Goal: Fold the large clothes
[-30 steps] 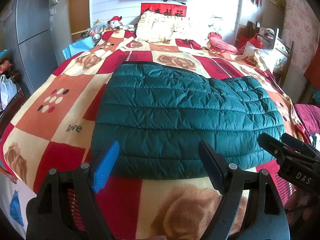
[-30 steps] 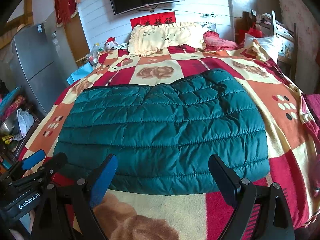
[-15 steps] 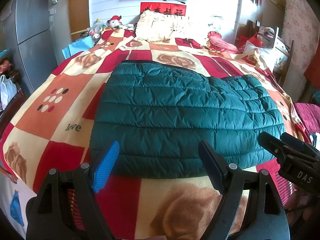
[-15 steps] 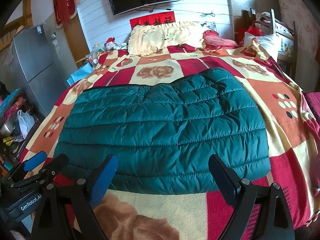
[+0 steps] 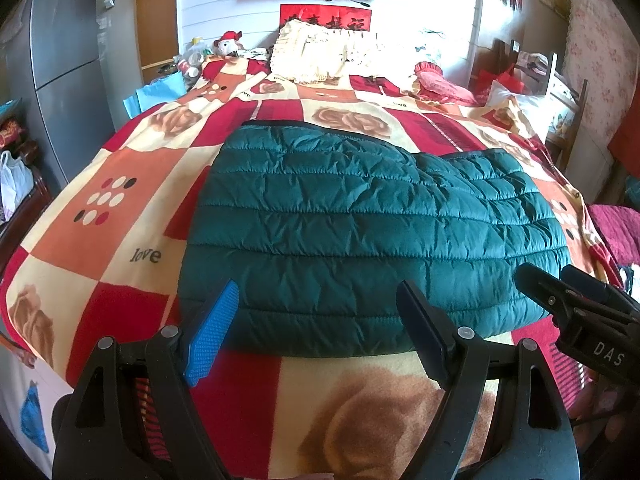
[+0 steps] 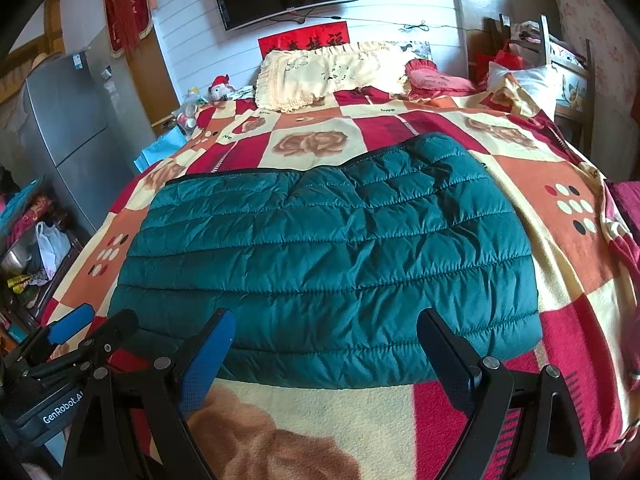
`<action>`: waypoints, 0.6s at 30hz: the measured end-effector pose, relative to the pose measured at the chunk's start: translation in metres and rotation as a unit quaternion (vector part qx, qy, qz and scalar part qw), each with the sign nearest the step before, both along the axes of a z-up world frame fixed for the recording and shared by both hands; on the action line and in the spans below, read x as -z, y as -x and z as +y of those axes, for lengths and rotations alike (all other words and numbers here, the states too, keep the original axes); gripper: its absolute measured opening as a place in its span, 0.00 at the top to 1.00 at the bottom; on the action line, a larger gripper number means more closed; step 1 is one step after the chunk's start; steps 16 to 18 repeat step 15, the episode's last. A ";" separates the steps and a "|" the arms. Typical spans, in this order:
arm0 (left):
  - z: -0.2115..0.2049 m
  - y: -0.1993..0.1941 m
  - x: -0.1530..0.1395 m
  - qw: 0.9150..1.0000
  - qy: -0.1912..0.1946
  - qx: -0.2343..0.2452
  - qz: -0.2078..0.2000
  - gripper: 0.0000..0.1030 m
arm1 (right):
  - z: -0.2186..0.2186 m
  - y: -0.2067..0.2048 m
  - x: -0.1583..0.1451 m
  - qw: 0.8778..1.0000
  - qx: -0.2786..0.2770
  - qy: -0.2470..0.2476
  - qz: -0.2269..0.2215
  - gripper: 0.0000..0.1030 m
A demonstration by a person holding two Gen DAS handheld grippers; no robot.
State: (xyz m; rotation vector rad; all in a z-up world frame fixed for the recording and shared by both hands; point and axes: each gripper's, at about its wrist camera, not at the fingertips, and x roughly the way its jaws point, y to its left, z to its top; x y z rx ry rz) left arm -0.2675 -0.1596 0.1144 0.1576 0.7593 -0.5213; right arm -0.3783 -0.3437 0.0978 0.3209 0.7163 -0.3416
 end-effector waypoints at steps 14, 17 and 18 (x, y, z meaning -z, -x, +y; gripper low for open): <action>0.001 -0.003 0.003 1.000 -0.001 0.000 0.000 0.21 | 0.003 -0.002 0.002 1.000 0.001 -0.004 0.002 0.12; 0.001 -0.005 0.004 1.000 0.000 0.001 0.003 0.21 | 0.003 -0.002 0.002 1.000 0.001 -0.005 0.002 0.12; 0.001 -0.005 0.004 1.000 0.000 0.001 0.003 0.21 | 0.003 -0.002 0.002 1.000 0.001 -0.005 0.002 0.12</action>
